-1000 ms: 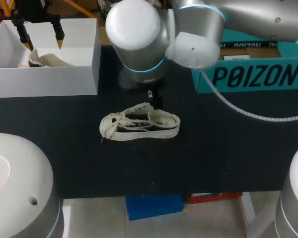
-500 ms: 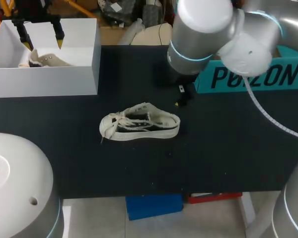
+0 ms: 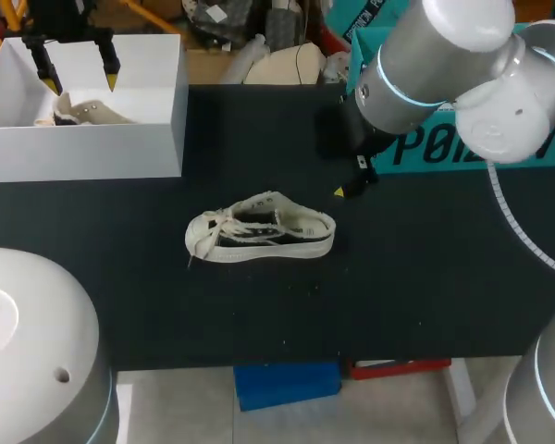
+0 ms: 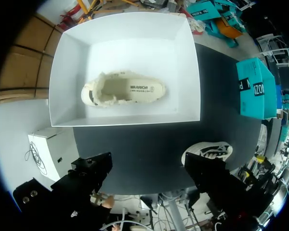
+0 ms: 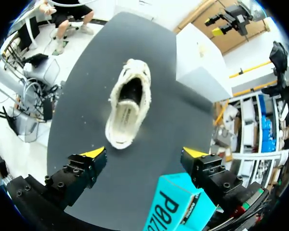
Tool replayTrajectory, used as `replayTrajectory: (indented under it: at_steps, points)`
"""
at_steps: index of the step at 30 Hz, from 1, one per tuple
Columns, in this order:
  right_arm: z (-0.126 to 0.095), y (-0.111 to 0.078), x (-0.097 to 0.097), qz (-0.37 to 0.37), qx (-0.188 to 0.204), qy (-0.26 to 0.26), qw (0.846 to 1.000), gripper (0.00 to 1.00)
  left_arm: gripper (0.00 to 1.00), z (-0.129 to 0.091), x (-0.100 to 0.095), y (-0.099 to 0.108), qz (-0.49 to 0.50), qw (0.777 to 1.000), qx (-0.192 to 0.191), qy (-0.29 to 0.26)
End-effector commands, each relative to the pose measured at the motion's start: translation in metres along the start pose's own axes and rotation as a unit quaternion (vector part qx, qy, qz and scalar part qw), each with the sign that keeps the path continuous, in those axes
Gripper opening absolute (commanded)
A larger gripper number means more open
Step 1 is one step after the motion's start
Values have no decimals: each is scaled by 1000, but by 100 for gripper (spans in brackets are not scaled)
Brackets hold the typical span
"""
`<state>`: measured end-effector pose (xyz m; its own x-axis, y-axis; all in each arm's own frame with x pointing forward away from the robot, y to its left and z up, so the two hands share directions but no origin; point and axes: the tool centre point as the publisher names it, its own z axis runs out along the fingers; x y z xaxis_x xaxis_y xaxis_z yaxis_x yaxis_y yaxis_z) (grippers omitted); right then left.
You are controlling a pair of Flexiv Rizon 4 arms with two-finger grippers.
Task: Take the shoe out of the shoebox, open the shoe tongue, remove and reinsert the insole, then place the shoe into the shoebox
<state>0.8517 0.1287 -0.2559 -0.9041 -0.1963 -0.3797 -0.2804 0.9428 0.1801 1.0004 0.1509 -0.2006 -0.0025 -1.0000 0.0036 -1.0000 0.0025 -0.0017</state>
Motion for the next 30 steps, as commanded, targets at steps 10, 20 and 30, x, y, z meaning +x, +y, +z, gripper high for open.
replayTrajectory:
  at_steps: [10,20,30]
  points:
    - [-14,-3,17,51,-78,-16,995,100,100,-1,0,0,-1,1000,-1,-1]
    - [5,-3,23,100,-161,1,982,100,100,-1,0,0,-1,1000,-1,-1]
    - [42,-10,32,141,-221,7,965,100,100,-1,0,0,-1,1000,-1,-1]
